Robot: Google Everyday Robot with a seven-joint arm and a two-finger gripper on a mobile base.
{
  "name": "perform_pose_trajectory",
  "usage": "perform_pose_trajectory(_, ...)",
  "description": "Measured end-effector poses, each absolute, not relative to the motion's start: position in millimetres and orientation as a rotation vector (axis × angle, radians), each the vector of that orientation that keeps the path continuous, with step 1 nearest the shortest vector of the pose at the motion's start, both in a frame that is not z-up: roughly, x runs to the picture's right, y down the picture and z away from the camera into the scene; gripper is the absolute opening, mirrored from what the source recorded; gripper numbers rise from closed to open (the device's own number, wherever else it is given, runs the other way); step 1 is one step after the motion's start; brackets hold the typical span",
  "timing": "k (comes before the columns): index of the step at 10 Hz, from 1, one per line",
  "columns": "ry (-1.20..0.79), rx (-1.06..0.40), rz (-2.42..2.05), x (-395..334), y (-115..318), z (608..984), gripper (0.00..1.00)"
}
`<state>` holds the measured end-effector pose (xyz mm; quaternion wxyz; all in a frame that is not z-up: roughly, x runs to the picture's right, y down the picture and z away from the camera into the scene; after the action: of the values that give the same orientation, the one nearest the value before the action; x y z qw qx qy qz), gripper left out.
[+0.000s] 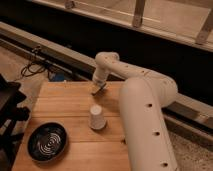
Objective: Wipe the white sponge on the table
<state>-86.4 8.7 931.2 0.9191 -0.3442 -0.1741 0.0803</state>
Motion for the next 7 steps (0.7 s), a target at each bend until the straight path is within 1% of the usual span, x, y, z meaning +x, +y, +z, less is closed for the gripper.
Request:
perform_pose_trajectory(4, -0.522, -0.740, 0.051, -189, 23, 919, 0.00)
perform_pose_trajectory(6, -0.571, -0.770, 0.037, -231, 39, 904, 0.00)
perform_pose_trajectory(7, -0.577, -0.779, 0.042, -239, 44, 899, 0.00)
